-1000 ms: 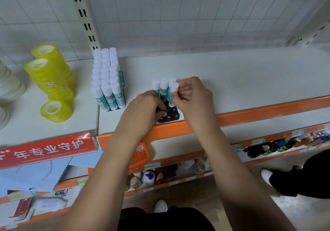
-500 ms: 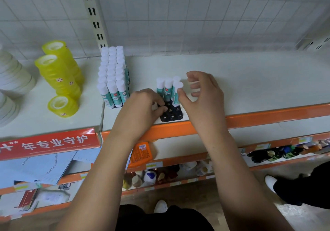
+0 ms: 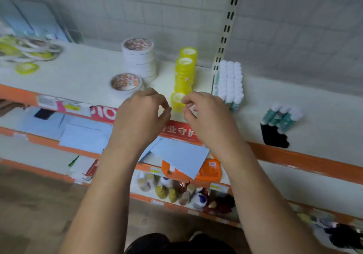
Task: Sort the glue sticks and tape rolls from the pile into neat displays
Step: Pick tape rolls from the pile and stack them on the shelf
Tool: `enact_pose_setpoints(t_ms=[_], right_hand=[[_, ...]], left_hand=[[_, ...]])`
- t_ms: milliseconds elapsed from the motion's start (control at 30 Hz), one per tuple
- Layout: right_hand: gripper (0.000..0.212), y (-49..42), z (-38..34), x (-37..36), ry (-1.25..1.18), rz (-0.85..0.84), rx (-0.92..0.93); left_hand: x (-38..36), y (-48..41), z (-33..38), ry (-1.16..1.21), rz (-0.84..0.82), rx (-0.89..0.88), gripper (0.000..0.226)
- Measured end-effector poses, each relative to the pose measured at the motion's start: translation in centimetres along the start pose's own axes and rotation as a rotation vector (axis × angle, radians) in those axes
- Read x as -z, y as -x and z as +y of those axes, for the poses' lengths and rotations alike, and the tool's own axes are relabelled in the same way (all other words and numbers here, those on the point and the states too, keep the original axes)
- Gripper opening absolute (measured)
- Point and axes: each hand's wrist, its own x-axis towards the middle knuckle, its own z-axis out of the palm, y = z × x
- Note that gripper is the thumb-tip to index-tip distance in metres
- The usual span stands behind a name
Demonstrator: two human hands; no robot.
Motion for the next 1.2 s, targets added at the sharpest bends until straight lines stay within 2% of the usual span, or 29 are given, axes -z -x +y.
enact_pose_setpoints(t_ms=[233,533,933,1200], right_hand=[[0.024,-2.6,-12.1,-8.9,0.030,-0.192,0.146],[0.032,-4.2,-24.1,-16.5,-0.067,-0.274,0.248],[0.029,-17.1,-29.3,-24.3,-0.162,-0.205,0.245],[0.031,-27.8,-31.2,-28.0,-0.120,-0.159,0.207]], left_hand=[[6.4,5.8,-12.4,-0.187,-0.058,0.235,0.024],[11.9,9.1,-24.3,-0.254,-0.096,0.344,0.028],[12.4,-0.7,-36.3,-0.238,-0.018,0.338,0.027],[12.0,-8.2,-43.3,-0.179,-0.007,0.335,0.027]])
